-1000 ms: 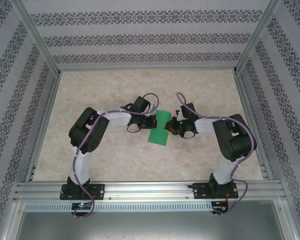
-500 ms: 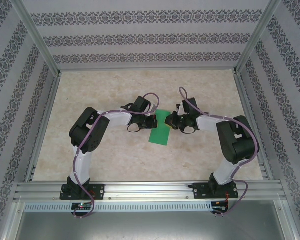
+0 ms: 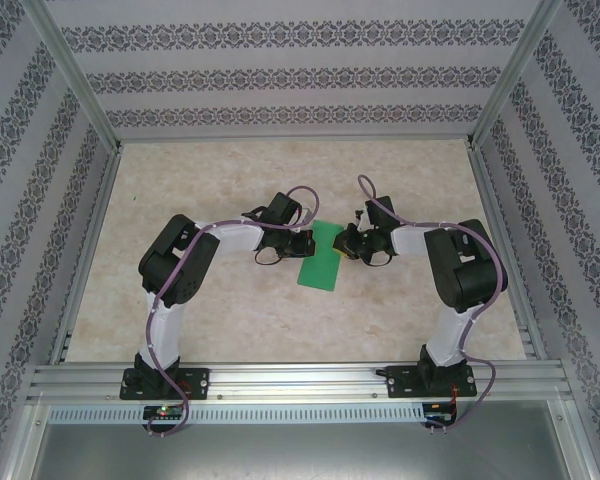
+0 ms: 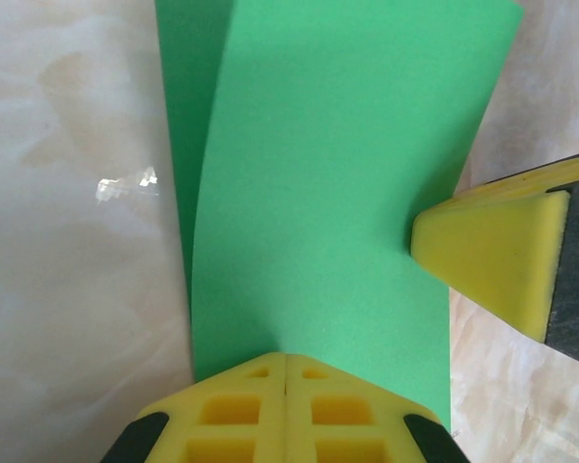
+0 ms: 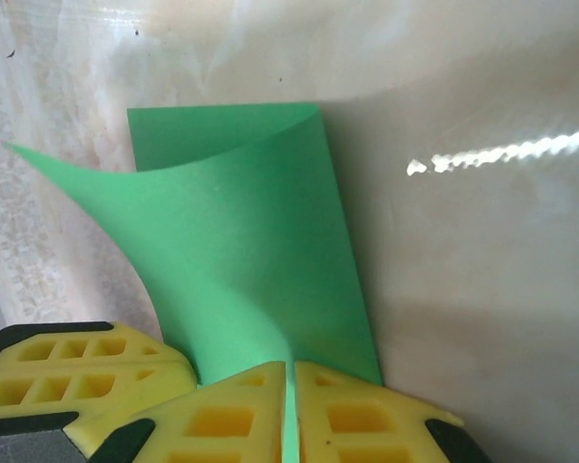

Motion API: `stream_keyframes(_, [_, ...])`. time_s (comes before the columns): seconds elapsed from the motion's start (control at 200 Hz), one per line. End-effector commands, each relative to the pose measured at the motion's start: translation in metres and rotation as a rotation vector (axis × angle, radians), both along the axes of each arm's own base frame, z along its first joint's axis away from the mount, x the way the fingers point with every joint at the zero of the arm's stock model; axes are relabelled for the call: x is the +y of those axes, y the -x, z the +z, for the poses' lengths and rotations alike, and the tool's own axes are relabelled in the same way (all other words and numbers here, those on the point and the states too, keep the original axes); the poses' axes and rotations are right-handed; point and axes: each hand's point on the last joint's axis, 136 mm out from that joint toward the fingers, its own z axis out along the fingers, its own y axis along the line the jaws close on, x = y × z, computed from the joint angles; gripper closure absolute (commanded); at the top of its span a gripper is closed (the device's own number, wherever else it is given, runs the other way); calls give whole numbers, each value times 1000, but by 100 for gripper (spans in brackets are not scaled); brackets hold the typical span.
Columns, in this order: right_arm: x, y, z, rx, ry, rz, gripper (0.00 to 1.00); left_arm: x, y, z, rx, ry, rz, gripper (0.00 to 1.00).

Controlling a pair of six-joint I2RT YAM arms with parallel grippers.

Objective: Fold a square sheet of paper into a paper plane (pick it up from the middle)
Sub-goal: Fold the square sheet of paper in half at the center of the table.

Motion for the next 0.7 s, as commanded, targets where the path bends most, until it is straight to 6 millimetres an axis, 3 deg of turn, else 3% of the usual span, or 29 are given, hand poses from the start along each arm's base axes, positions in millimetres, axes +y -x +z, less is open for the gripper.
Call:
stream_keyframes(0.0, [0, -9, 25, -58, 2, 14, 87, 15, 26, -38, 80, -115, -27, 100])
stream_keyframes(0.1, [3, -21, 46, -104, -14, 14, 87, 14, 26, -38, 80, -114, -27, 100])
stream_keyframes(0.19, [1, -30, 46, -104, -11, 8, 87, 13, 26, -37, 77, -109, -29, 100])
stream_keyframes(0.694, [-14, -27, -20, 24, 84, -20, 88, 14, 27, -39, 84, -111, -30, 100])
